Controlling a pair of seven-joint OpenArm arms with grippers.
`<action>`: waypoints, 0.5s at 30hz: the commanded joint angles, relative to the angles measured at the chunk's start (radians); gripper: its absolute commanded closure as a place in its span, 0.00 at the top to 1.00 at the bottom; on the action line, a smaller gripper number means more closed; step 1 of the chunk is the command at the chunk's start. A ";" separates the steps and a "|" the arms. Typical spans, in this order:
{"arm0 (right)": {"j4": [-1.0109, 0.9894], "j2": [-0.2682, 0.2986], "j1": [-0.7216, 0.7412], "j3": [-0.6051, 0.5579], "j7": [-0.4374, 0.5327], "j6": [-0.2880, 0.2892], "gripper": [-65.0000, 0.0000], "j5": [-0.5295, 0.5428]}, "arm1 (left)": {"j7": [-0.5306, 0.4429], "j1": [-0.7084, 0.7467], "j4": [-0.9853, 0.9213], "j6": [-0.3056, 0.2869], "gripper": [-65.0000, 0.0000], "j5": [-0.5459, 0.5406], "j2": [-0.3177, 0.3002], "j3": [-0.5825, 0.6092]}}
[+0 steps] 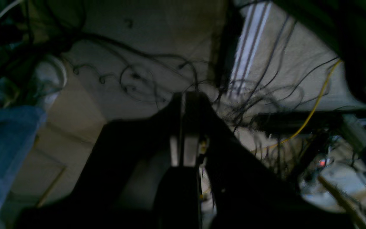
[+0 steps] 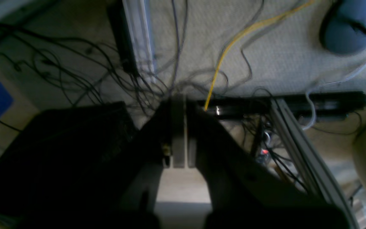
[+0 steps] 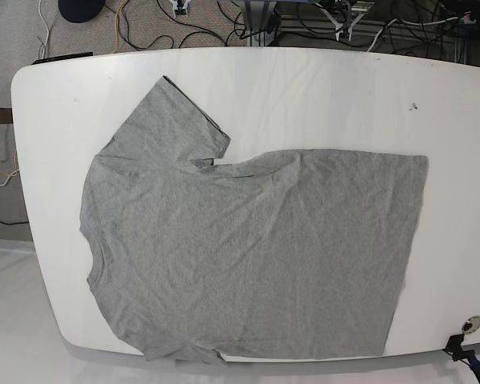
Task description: Fold the T-shirt properly
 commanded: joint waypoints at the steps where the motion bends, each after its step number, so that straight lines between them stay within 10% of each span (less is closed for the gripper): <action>1: 0.092 0.029 -0.081 -0.001 -0.004 0.004 0.00 0.018 | 0.009 0.041 0.085 0.002 0.00 0.004 -0.012 0.004; 15: 0.458 0.121 -0.386 -0.024 -0.065 0.008 0.00 0.101 | 0.043 0.302 0.431 -0.016 0.00 -0.080 -0.118 0.022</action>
